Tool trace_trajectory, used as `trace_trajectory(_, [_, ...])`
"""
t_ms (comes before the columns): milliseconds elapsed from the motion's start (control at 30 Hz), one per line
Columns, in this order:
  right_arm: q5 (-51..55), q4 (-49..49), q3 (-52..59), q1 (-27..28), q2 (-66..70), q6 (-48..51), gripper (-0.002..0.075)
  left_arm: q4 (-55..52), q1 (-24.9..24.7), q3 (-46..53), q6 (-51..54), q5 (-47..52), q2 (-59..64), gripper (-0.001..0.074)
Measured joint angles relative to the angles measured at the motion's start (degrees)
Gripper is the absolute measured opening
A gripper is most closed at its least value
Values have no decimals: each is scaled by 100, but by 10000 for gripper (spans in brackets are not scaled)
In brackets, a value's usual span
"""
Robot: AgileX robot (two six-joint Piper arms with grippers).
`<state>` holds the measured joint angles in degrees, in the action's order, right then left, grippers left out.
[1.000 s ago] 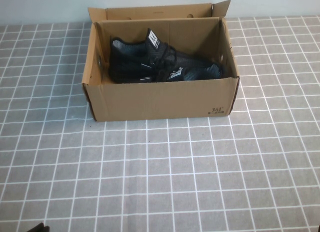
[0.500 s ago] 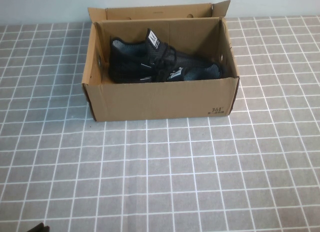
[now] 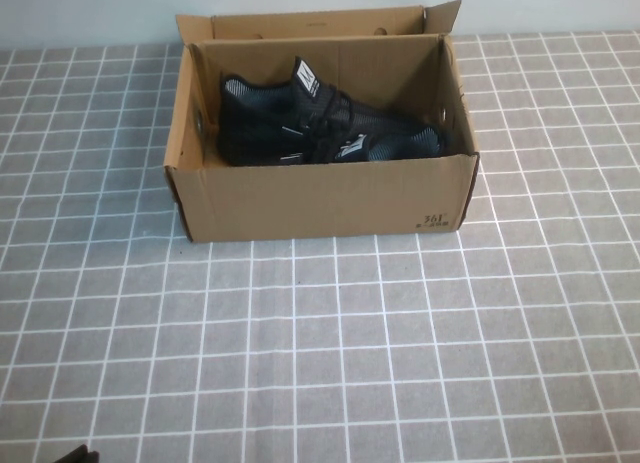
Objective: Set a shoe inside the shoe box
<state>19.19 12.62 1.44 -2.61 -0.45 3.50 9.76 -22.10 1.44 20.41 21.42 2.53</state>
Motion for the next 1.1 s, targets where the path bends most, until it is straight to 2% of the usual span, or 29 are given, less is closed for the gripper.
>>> trace_trajectory(833, [13,103,0,0,0,24,-16,-51,6,0,0,4,0,-1])
trace_trajectory(967, [13,112,0,0,0,24,-16,-123,270,0,-145,-215,-50,-1])
trace_trajectory(1100, [13,112,0,0,0,24,-16,-219,826,0,-645,-622,-281,-1])
